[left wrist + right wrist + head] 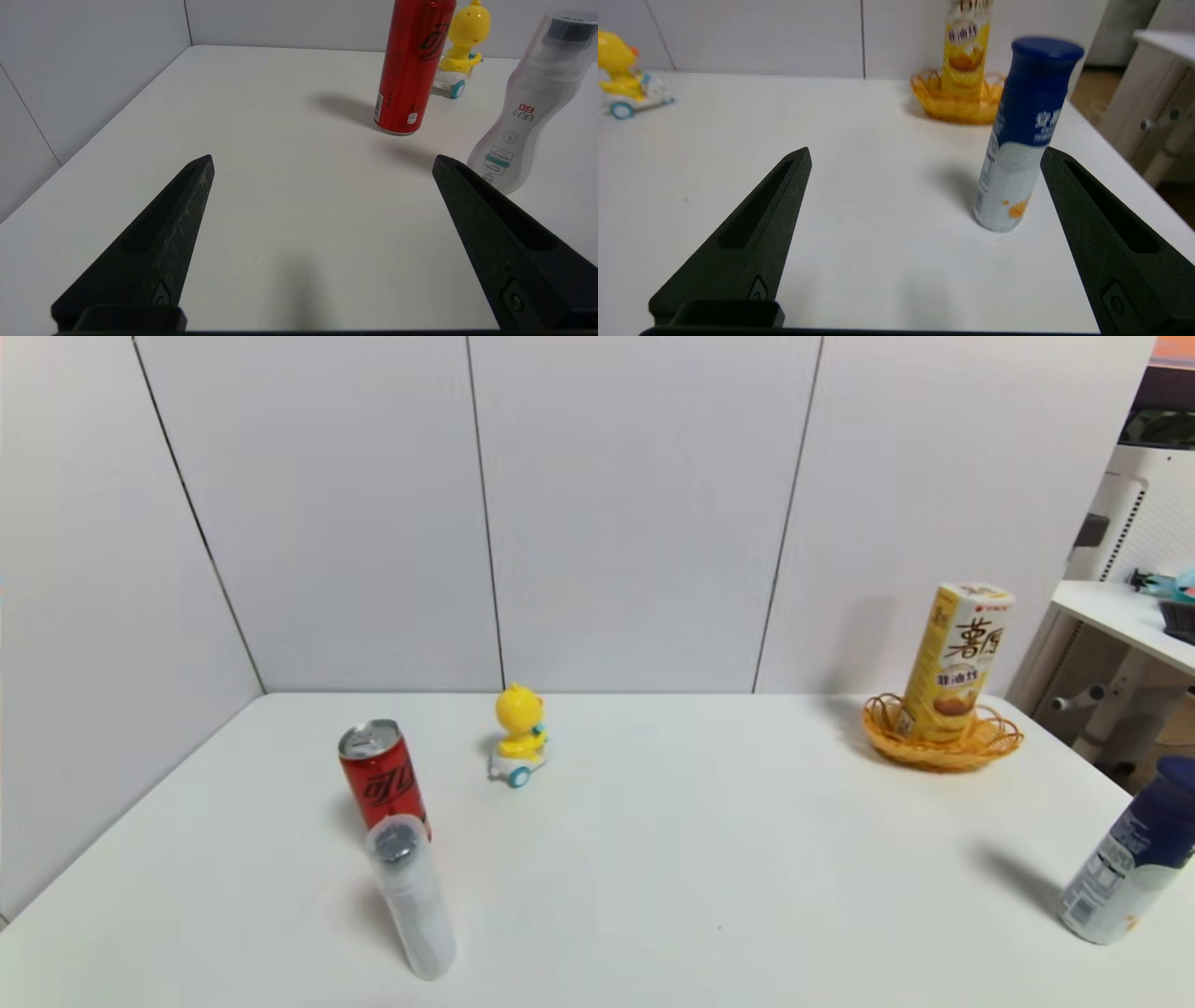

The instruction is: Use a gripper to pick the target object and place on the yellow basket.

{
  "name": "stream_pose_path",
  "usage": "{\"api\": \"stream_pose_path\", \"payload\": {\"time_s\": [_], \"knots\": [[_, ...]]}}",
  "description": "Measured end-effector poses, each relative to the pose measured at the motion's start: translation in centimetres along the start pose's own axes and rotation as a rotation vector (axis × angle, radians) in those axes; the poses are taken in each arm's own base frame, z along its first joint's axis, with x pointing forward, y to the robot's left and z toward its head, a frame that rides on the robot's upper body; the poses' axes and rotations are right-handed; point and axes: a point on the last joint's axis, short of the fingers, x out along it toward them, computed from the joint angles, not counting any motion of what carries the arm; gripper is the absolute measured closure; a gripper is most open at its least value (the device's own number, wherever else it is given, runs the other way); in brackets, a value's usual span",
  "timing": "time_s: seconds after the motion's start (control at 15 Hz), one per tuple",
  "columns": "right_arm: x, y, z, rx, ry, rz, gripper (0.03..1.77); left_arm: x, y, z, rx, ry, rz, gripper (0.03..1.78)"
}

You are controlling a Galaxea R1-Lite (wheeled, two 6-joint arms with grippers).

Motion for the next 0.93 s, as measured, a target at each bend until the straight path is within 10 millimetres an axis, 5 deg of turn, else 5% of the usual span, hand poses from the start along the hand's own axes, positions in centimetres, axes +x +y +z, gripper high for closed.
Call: {"api": "stream_pose_path", "payload": {"time_s": [0.27, 0.93], "knots": [[-1.6, 0.1, -2.5, -0.002, 0.027, -0.008, 0.11, 0.0, 0.0, 0.0, 0.000, 0.000, -0.001, 0.12], [-2.2, 0.1, -2.8, 0.063, -0.022, -0.036, 0.11, 0.0, 0.0, 0.0, 0.000, 0.000, 0.000, 0.12]]}}
